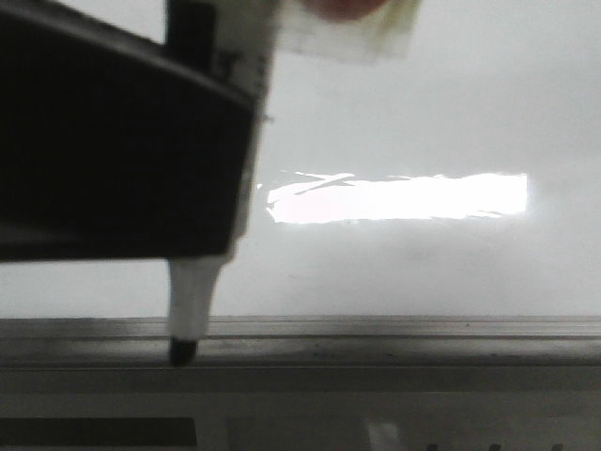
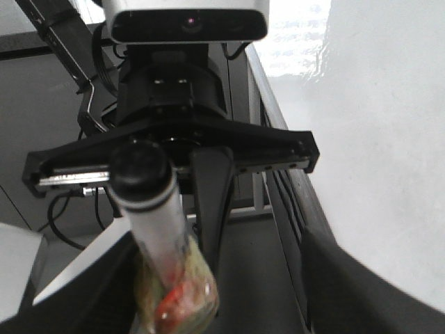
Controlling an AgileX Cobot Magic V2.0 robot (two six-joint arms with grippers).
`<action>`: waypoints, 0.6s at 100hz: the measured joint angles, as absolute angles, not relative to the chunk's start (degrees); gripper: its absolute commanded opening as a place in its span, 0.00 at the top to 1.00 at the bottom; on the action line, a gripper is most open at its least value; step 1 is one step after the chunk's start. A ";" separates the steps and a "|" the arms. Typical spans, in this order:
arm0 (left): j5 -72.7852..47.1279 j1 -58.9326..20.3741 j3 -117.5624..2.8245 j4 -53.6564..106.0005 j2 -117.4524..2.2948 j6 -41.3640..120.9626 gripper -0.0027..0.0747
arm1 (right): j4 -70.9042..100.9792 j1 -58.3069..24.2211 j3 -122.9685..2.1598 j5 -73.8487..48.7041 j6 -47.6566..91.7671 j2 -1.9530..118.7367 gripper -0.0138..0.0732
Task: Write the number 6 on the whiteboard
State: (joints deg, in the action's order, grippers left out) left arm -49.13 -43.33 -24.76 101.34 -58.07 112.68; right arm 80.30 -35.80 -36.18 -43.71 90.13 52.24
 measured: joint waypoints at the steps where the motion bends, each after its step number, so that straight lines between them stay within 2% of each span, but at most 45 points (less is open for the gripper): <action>1: -49.27 -43.33 -24.76 101.34 -58.07 112.68 0.99 | 80.90 -35.93 -36.18 -43.71 90.39 52.48 0.35; 12: -49.76 -43.33 -24.76 101.34 -58.07 112.68 0.99 | 84.26 -37.24 -36.18 -43.49 94.03 54.30 0.35; 19: -49.97 -43.33 -24.76 101.34 -58.07 112.68 0.99 | 85.09 -37.92 -36.18 -43.24 94.96 55.57 0.41; 26: -49.97 -43.33 -24.76 101.34 -58.07 112.68 0.99 | 85.40 -38.02 -36.18 -43.24 95.22 56.59 0.54; 38: -48.36 -42.99 -24.76 101.69 -58.07 112.68 0.99 | 85.63 -38.36 -36.18 -43.68 95.49 57.41 0.89; 40: -48.35 -42.99 -24.76 101.67 -58.07 112.50 0.99 | 85.63 -38.48 -36.18 -43.68 95.62 57.39 0.93; 60: -47.41 -42.97 -24.56 102.28 -58.07 111.67 0.97 | 85.53 -38.48 -36.31 -42.60 96.08 57.39 0.91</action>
